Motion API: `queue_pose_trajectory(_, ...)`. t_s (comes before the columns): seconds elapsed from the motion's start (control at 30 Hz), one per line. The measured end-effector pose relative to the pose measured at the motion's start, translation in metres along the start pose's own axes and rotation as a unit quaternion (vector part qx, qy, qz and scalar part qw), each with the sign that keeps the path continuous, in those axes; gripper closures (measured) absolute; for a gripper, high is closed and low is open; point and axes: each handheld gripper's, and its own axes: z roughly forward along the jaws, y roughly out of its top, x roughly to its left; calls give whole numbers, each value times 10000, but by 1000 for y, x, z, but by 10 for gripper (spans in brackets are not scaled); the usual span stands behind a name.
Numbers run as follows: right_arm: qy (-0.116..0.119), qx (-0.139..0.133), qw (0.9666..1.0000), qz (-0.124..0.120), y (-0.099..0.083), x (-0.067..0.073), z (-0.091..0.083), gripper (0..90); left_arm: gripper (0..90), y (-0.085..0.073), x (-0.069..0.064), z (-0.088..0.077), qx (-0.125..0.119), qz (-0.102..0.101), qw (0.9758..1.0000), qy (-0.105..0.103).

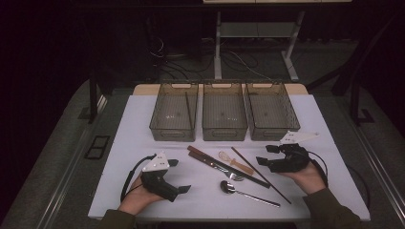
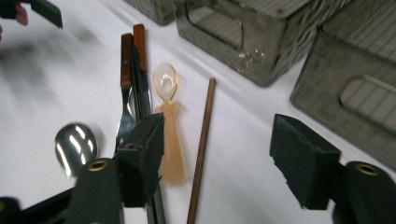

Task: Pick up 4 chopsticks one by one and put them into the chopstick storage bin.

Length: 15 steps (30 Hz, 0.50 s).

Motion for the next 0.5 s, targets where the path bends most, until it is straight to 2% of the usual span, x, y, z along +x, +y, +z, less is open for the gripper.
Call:
queue_pose_trajectory(0.27, -46, 125, 9999, 73, -20, -2, -15, 458, 0, 0, -1, 0, 53, 39, 10000, 16)
queue_pose_trajectory(0.37, -173, 238, 9996, -50, -24, 0, -15, 547, 0, 0, -3, -1, 57, 102, 9999, 23)
queue_pose_trajectory(0.5, -14, 305, 9995, -37, -23, 4, -9, 629, 0, 0, -3, 0, 60, 79, 9999, 30)
